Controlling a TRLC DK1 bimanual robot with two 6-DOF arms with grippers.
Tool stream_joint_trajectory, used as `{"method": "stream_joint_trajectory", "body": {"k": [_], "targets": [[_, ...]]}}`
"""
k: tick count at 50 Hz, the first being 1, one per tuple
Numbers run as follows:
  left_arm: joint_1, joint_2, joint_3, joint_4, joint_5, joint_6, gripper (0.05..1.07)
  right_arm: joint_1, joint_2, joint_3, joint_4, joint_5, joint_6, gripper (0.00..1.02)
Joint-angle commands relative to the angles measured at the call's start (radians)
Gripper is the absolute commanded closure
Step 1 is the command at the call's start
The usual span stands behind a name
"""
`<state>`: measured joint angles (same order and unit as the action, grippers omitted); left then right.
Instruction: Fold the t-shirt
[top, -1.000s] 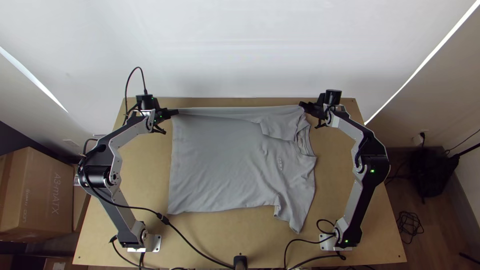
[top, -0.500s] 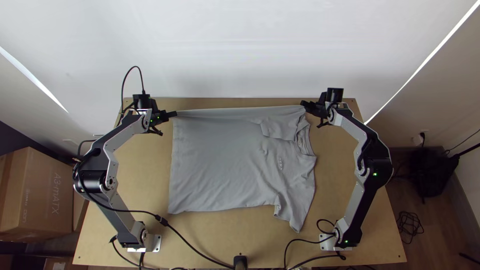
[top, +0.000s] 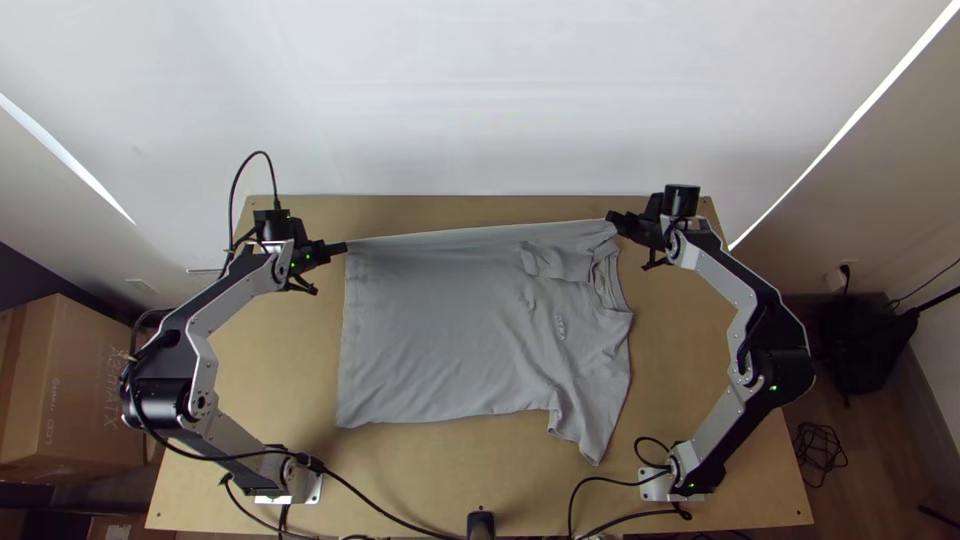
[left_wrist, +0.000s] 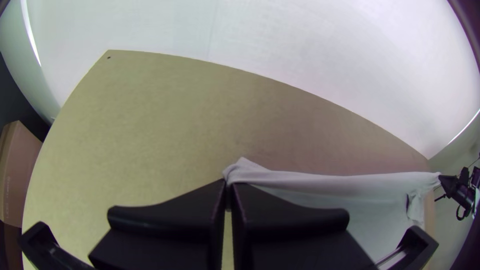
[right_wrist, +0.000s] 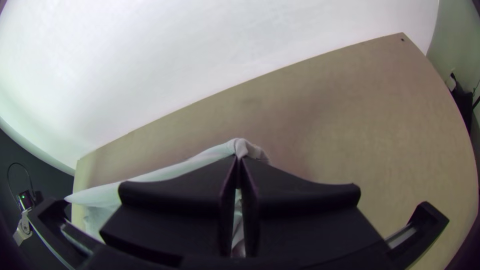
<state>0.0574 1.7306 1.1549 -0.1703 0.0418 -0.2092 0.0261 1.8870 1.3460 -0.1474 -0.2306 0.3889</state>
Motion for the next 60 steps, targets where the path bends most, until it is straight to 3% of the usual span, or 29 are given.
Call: {"method": "stream_joint_trajectory", "body": {"k": [1,37,40,44,46,50,55,60], "targets": [[0.015,-0.059,-0.05,0.012,-0.011,-0.004,1.05,0.0,-0.051,-0.059,0.005,0.027,0.002,1.0],[-0.059,-0.255,-0.371,0.066,-0.013,-0.027,1.05,-0.002,-0.167,-0.324,0.029,0.027,-0.015,0.98],[-0.053,-0.256,-0.38,0.074,-0.013,-0.019,0.99,-0.002,-0.187,-0.355,0.045,0.027,-0.01,0.82],[-0.045,-0.255,-0.383,0.077,-0.019,-0.006,0.66,-0.005,-0.233,-0.404,0.06,0.027,0.01,0.44],[-0.034,-0.252,-0.38,0.077,-0.023,0.001,0.52,-0.008,-0.256,-0.421,0.06,0.027,0.015,0.32],[-0.01,-0.249,-0.374,0.075,-0.023,0.016,0.33,-0.018,-0.325,-0.459,0.06,0.027,0.031,0.13],[0.032,-0.258,-0.37,0.061,-0.02,0.024,0.22,-0.032,-0.445,-0.51,0.04,0.025,0.03,0.06],[0.058,-0.295,-0.368,0.043,-0.016,0.047,0.21,-0.055,-0.563,-0.55,-0.043,0.017,0.028,0.04]]}}
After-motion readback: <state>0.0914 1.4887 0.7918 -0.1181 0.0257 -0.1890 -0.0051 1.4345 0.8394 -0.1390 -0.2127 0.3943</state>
